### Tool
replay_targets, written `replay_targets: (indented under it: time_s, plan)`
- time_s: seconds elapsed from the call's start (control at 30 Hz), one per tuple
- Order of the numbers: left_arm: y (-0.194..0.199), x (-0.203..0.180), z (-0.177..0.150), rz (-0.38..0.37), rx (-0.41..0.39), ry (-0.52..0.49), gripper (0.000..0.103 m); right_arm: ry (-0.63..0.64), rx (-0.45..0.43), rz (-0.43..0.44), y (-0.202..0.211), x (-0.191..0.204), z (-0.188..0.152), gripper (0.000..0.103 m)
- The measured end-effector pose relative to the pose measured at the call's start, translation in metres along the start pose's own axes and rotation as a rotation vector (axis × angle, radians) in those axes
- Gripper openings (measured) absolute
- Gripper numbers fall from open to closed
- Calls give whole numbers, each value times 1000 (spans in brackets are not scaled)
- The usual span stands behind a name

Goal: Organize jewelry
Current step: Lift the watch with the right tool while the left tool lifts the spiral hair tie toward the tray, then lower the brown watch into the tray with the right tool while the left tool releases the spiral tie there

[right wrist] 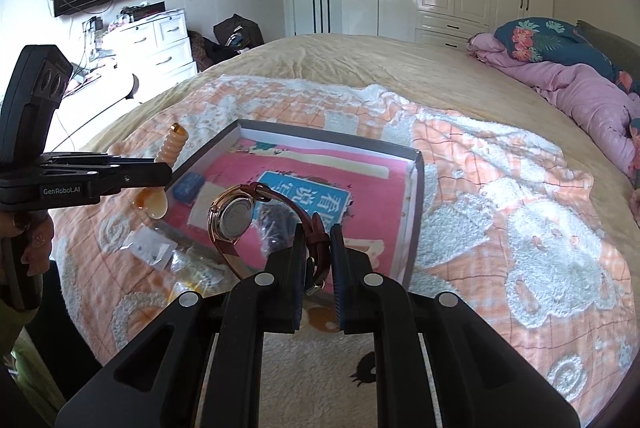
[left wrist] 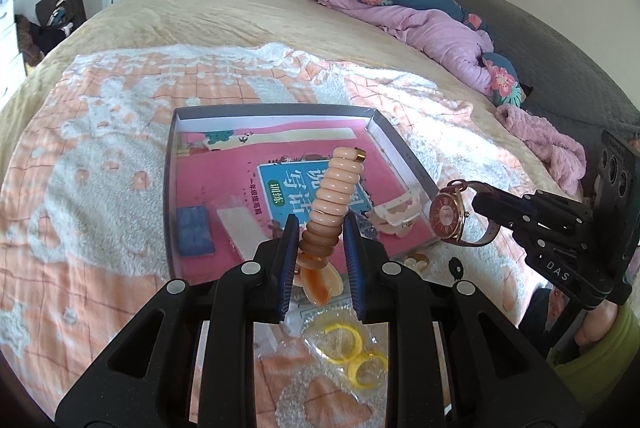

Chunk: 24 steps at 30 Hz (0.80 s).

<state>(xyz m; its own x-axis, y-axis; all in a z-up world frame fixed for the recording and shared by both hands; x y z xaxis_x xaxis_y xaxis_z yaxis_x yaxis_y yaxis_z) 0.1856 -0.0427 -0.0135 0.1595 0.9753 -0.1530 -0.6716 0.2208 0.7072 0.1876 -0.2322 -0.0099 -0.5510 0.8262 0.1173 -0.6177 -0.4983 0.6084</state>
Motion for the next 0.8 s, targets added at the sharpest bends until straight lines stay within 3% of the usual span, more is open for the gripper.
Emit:
replay_targets:
  time_s: [0.37,0.8]
  plan:
    - [-28,0,1,7,32,5,15,-76,9,-27,-12,-31,-3,11]
    - [-60,-4,-3,8,74,-10,15,-61,71,-28,-47,-33,-11,11]
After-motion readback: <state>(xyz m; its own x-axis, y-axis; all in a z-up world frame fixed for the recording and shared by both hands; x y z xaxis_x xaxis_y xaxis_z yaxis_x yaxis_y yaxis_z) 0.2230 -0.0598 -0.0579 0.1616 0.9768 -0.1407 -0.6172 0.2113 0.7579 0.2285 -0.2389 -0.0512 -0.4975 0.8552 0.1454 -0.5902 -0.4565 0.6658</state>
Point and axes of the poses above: each gripper's, at about its wrist camera, not at the fingertips, and y roughly against the way its jaws point, x to its left, z to its top, the point moved 4 cm from there along -y, roughly the way its jaws point, and after that the axes turned 8 degrees about z, right-handed, at the moved point
